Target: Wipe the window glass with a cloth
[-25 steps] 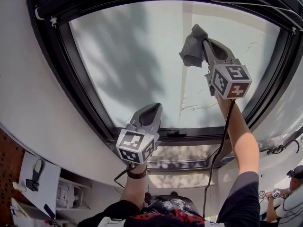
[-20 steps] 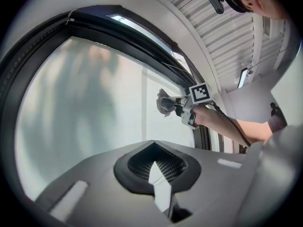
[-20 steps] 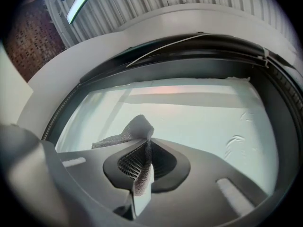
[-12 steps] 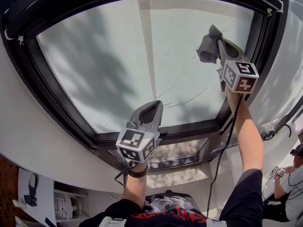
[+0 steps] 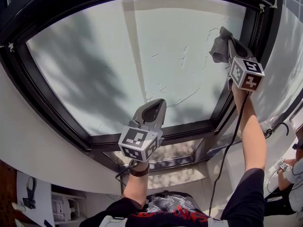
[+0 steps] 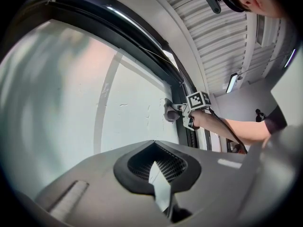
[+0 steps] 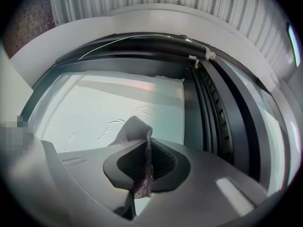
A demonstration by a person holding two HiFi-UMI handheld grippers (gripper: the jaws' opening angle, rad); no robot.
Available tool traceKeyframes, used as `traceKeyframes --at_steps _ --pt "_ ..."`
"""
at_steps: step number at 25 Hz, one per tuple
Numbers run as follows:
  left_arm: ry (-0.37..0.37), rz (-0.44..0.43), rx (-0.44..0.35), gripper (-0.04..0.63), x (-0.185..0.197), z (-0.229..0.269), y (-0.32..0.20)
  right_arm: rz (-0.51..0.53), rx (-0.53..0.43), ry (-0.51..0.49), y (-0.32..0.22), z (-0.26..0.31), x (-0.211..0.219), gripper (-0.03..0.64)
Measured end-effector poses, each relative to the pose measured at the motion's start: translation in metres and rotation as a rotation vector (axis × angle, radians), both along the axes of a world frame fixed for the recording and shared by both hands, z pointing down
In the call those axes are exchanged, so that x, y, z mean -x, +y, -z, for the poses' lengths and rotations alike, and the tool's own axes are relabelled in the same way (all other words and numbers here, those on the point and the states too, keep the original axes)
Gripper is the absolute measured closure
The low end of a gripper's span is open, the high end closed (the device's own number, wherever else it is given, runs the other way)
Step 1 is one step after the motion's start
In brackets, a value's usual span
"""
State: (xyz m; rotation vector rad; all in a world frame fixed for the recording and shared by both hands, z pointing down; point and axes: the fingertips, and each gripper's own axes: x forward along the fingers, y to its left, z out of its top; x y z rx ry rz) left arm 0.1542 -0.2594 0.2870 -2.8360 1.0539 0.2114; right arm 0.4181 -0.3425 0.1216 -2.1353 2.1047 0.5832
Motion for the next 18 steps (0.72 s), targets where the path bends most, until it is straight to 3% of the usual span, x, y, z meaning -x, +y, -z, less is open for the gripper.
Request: traceKeyframes --at_steps 3,6,12,18 --pt "-0.007 0.023 0.003 0.595 0.008 -0.001 -0.001 0.053 -0.015 -0.032 0.003 0.002 0.013 0.600" --pt "-0.004 0.081 0.015 0.595 0.031 -0.005 -0.012 0.170 -0.056 -0.025 0.004 0.014 0.061 0.600" --pt "0.000 0.208 0.032 0.595 0.098 -0.012 -0.020 0.505 -0.120 0.037 0.009 0.034 0.223 0.600" --pt "0.020 0.407 0.028 0.595 0.209 -0.009 -0.005 0.855 -0.075 0.034 0.008 0.020 0.415 0.600"
